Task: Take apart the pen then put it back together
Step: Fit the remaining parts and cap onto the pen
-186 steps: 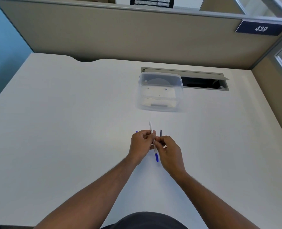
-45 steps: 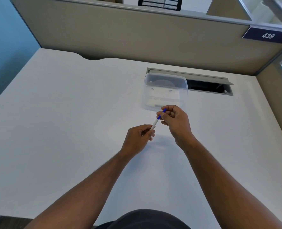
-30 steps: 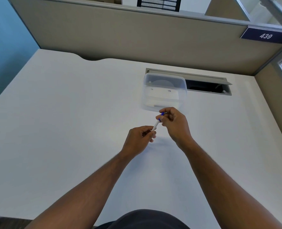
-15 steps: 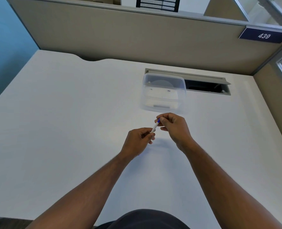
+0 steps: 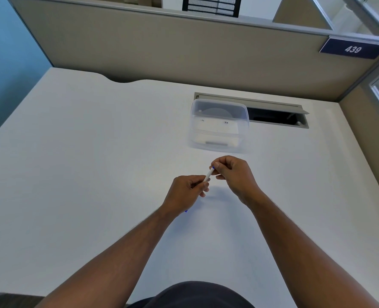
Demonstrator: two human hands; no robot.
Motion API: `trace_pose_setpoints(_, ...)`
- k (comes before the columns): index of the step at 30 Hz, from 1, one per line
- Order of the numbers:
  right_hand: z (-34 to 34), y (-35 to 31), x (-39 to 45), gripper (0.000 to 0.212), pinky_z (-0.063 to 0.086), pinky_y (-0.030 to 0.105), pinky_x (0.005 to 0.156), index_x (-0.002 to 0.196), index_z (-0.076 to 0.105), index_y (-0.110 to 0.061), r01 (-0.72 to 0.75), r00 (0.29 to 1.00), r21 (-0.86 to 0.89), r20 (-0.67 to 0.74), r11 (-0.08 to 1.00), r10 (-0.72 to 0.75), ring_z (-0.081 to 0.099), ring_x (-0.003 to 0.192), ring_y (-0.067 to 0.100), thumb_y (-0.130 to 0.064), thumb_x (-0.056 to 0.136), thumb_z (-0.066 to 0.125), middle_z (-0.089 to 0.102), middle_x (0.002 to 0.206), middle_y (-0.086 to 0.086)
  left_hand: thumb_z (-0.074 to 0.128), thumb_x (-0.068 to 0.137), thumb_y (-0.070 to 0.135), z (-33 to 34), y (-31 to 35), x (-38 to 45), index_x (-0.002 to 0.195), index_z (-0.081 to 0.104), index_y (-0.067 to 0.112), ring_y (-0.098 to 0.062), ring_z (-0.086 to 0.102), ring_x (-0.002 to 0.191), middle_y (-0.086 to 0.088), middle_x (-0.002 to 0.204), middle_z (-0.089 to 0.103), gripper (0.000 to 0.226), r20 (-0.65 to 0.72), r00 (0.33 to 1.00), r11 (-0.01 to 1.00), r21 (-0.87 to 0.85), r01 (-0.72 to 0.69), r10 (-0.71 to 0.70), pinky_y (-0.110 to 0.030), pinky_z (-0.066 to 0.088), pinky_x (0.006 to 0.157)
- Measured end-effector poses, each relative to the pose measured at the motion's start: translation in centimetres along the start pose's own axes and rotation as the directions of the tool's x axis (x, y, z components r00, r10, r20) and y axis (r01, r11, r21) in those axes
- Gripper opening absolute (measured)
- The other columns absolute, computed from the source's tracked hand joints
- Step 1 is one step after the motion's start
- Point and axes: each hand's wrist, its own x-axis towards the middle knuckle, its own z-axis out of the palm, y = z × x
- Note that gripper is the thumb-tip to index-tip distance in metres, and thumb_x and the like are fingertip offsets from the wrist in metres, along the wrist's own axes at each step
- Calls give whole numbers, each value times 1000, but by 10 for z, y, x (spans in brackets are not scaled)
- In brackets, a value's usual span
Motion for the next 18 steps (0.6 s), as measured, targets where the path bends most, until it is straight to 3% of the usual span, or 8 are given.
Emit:
trace_pose_setpoints(9, 9, 6, -3, 17, 61, 31, 77, 88, 72, -16, -11, 995, -105, -96, 994, 1, 74, 75, 11, -17, 100, 60, 76, 79, -3, 68, 95, 17, 1, 1, 0, 103, 80, 21, -7, 73, 65, 8, 79, 78, 15, -34, 999, 997, 69, -22, 24, -9, 49, 64)
trace_pose_setpoints(18, 10, 7, -6, 21, 61, 35, 72, 77, 70, -15, -59, 975, -170, -220, 984, 20, 70, 60, 2, -27, 94, 70, 74, 67, -3, 69, 93, 19, 6, -4, 1, 94, 80, 22, -5, 70, 61, 9, 76, 77, 11, -32, 997, 984, 165, -65, 71, -28, 57, 70)
